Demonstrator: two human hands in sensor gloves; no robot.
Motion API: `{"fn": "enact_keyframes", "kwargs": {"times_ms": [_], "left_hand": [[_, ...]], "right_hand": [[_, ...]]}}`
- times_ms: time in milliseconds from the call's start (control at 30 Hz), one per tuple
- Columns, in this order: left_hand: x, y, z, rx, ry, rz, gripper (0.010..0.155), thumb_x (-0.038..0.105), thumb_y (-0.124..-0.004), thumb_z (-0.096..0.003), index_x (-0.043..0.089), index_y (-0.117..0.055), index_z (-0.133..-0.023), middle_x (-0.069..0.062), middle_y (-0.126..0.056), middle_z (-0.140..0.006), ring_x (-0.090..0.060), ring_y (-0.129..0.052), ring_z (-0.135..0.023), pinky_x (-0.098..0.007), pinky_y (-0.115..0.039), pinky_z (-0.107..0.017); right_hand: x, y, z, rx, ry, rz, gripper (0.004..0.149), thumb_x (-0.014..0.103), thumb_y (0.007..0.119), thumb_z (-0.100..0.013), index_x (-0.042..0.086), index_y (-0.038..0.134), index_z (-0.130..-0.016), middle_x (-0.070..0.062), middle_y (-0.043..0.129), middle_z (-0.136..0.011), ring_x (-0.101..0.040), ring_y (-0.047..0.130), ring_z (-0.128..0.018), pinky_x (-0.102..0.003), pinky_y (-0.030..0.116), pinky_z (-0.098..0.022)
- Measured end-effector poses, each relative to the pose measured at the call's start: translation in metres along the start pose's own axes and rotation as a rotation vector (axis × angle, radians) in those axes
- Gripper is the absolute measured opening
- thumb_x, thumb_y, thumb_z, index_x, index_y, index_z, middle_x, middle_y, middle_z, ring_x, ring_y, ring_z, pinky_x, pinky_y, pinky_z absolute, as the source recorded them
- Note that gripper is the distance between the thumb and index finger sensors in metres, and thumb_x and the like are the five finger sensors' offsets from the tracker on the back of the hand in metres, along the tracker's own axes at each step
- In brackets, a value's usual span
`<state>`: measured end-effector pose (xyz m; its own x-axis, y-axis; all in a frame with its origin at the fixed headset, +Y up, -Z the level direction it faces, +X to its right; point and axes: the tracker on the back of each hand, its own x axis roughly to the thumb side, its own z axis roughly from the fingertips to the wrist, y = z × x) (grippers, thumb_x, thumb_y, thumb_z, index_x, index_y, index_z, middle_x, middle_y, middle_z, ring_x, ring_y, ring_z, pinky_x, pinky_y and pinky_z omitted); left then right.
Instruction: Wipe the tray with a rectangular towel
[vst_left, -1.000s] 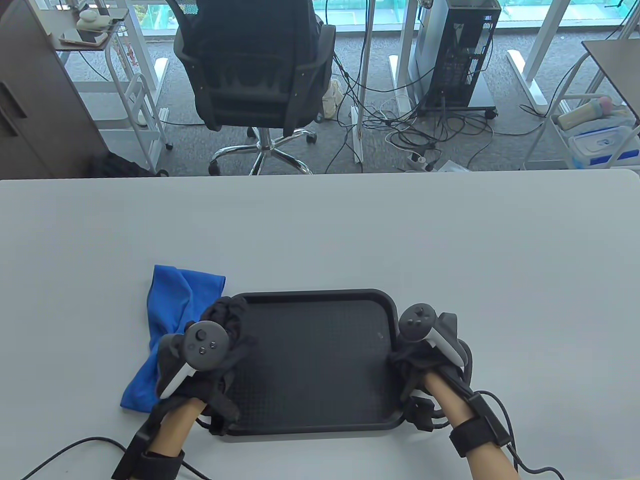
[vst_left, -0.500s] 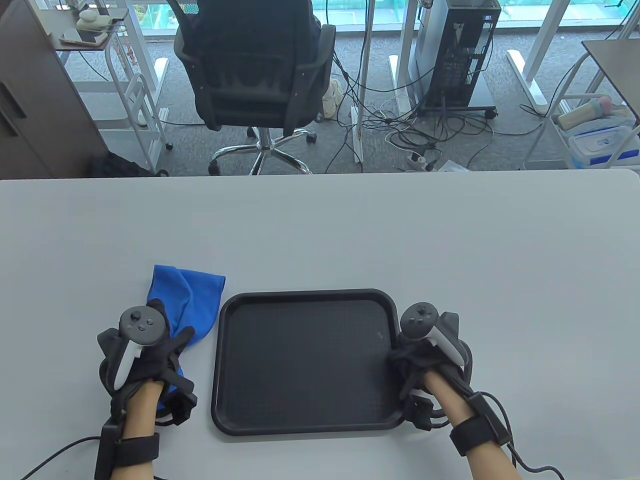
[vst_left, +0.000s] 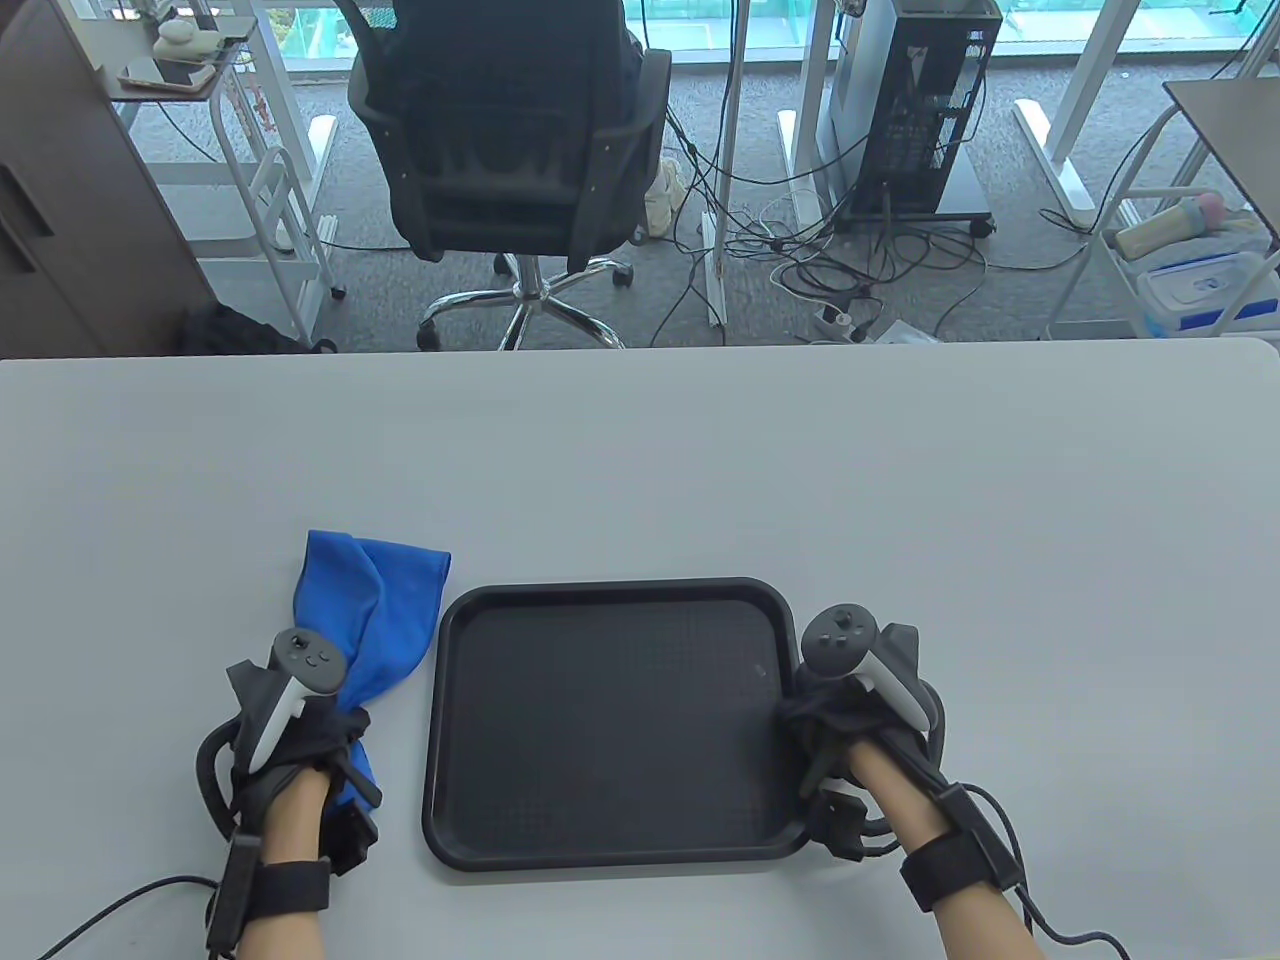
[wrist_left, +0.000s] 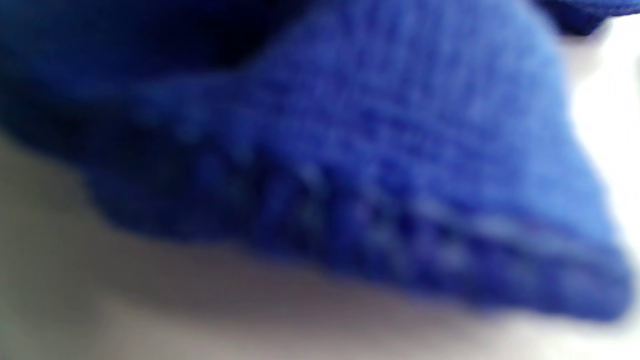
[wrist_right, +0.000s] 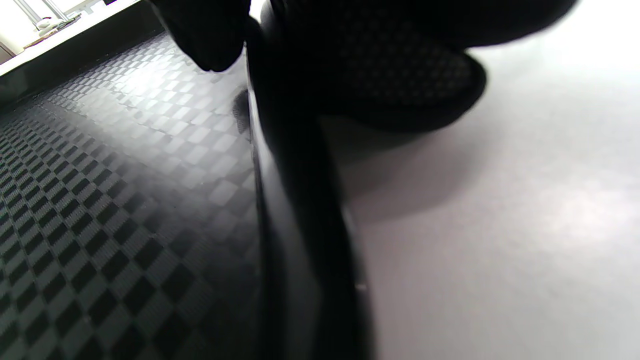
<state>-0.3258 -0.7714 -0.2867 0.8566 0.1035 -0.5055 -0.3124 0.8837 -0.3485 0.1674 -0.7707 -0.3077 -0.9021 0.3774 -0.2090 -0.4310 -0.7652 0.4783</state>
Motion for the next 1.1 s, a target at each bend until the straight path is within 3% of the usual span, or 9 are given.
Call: {"fn": "enact_keyframes", "kwargs": {"times_ms": [67, 167, 233, 467, 700, 833, 967, 1100], "left_hand": [[0.0, 0.002, 0.001, 0.072, -0.01, -0.002, 0.072, 0.037, -0.077, -0.0488, 0.025, -0.04, -0.109, -0.01, -0.039, -0.117, -0.035, -0.042, -0.112, -0.06, -0.044, -0.076], [0.0, 0.011, 0.004, 0.231, -0.046, -0.026, 0.066, 0.034, -0.079, -0.0479, 0.026, -0.05, -0.107, -0.009, -0.058, -0.113, -0.029, -0.07, -0.103, -0.053, -0.063, -0.071], [-0.001, 0.015, 0.007, 0.276, -0.064, -0.016, 0.064, 0.033, -0.08, -0.0477, 0.027, -0.053, -0.106, -0.008, -0.064, -0.111, -0.023, -0.083, -0.094, -0.049, -0.071, -0.067], [0.007, 0.044, 0.027, 0.398, -0.191, 0.154, 0.063, 0.031, -0.079, -0.0487, 0.026, -0.053, -0.106, -0.009, -0.064, -0.111, -0.023, -0.085, -0.091, -0.049, -0.072, -0.065], [0.041, 0.077, 0.077, 0.537, -0.459, 0.242, 0.062, 0.031, -0.076, -0.0509, 0.024, -0.052, -0.108, -0.012, -0.062, -0.112, -0.026, -0.084, -0.091, -0.052, -0.071, -0.065], [0.08, 0.084, 0.107, 0.519, -0.645, 0.219, 0.06, 0.031, -0.075, -0.0523, 0.025, -0.053, -0.108, -0.013, -0.063, -0.112, -0.026, -0.085, -0.091, -0.052, -0.071, -0.064], [0.125, 0.081, 0.12, 0.41, -0.776, 0.196, 0.059, 0.031, -0.075, -0.0525, 0.026, -0.056, -0.108, -0.013, -0.065, -0.112, -0.026, -0.086, -0.089, -0.052, -0.071, -0.064], [0.175, 0.07, 0.128, 0.365, -0.862, 0.119, 0.058, 0.031, -0.075, -0.0524, 0.026, -0.057, -0.108, -0.013, -0.066, -0.112, -0.026, -0.087, -0.089, -0.052, -0.071, -0.064]], "right_hand": [[0.0, 0.0, 0.0, 0.001, 0.0, -0.001, 0.061, 0.033, 0.079, -0.046, -0.002, 0.052, -0.089, -0.013, 0.084, -0.053, -0.024, 0.094, -0.029, -0.04, 0.082, -0.018], [0.0, 0.0, 0.0, 0.003, 0.002, 0.0, 0.061, 0.033, 0.079, -0.046, -0.002, 0.052, -0.089, -0.013, 0.084, -0.053, -0.024, 0.094, -0.029, -0.04, 0.082, -0.018], [0.0, 0.0, 0.0, 0.003, 0.003, 0.001, 0.061, 0.033, 0.079, -0.046, -0.002, 0.052, -0.089, -0.013, 0.084, -0.053, -0.024, 0.094, -0.029, -0.04, 0.082, -0.018], [0.0, -0.001, 0.0, -0.015, 0.015, 0.01, 0.06, 0.035, 0.078, -0.046, -0.001, 0.054, -0.088, -0.013, 0.086, -0.051, -0.023, 0.095, -0.027, -0.04, 0.083, -0.016], [0.0, -0.001, 0.0, -0.028, 0.024, 0.001, 0.058, 0.037, 0.078, -0.046, 0.0, 0.058, -0.086, -0.013, 0.087, -0.049, -0.023, 0.096, -0.025, -0.04, 0.083, -0.015], [0.0, -0.001, 0.0, -0.026, 0.028, -0.006, 0.057, 0.037, 0.078, -0.046, 0.001, 0.059, -0.085, -0.013, 0.087, -0.049, -0.023, 0.096, -0.024, -0.039, 0.083, -0.014], [-0.001, -0.001, 0.0, -0.017, 0.035, -0.023, 0.056, 0.037, 0.078, -0.046, 0.001, 0.059, -0.085, -0.013, 0.087, -0.049, -0.023, 0.096, -0.024, -0.039, 0.083, -0.014], [-0.001, -0.001, 0.0, -0.021, 0.037, -0.017, 0.056, 0.037, 0.078, -0.046, 0.001, 0.059, -0.085, -0.013, 0.087, -0.049, -0.023, 0.096, -0.024, -0.04, 0.083, -0.014]]}}
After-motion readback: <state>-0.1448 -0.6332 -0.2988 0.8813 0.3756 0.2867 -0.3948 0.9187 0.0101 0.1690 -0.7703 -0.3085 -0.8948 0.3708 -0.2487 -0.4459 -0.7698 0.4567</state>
